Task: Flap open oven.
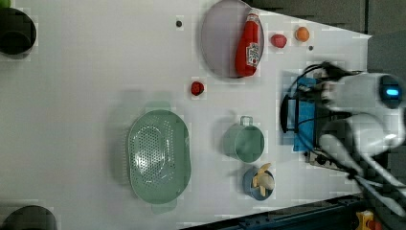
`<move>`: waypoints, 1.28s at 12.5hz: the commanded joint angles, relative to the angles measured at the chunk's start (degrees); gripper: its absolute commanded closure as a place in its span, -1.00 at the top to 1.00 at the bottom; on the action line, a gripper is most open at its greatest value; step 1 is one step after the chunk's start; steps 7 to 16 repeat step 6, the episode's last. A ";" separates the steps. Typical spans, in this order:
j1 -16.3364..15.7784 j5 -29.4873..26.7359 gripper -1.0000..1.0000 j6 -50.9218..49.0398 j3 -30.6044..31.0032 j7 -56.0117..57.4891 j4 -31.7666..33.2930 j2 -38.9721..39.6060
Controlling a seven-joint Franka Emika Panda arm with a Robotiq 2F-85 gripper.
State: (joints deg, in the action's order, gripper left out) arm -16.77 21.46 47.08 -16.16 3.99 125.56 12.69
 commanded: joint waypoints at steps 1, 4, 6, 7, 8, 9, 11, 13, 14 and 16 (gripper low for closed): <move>1.64 -7.79 -0.65 -3.91 -0.29 -3.33 -1.06 -6.14; 1.81 -15.26 -0.65 -11.97 -0.44 -3.33 -2.82 -12.22; 1.81 -18.08 -0.65 -15.86 -0.47 -3.84 -4.55 -15.77; 1.81 -18.08 -0.65 -15.86 -0.47 -3.84 -4.55 -15.77; 1.81 -18.08 -0.65 -15.86 -0.47 -3.84 -4.55 -15.77; 1.81 -18.08 -0.65 -15.86 -0.47 -3.84 -4.55 -15.77; 1.81 -18.08 -0.65 -15.86 -0.47 -3.84 -4.55 -15.77; 1.81 -18.08 -0.65 -15.86 -0.47 -3.84 -4.55 -15.77; 1.81 -18.08 -0.65 -15.86 -0.47 -3.84 -4.55 -15.77; 1.81 -18.08 -0.65 -15.86 -0.47 -3.84 -4.55 -15.77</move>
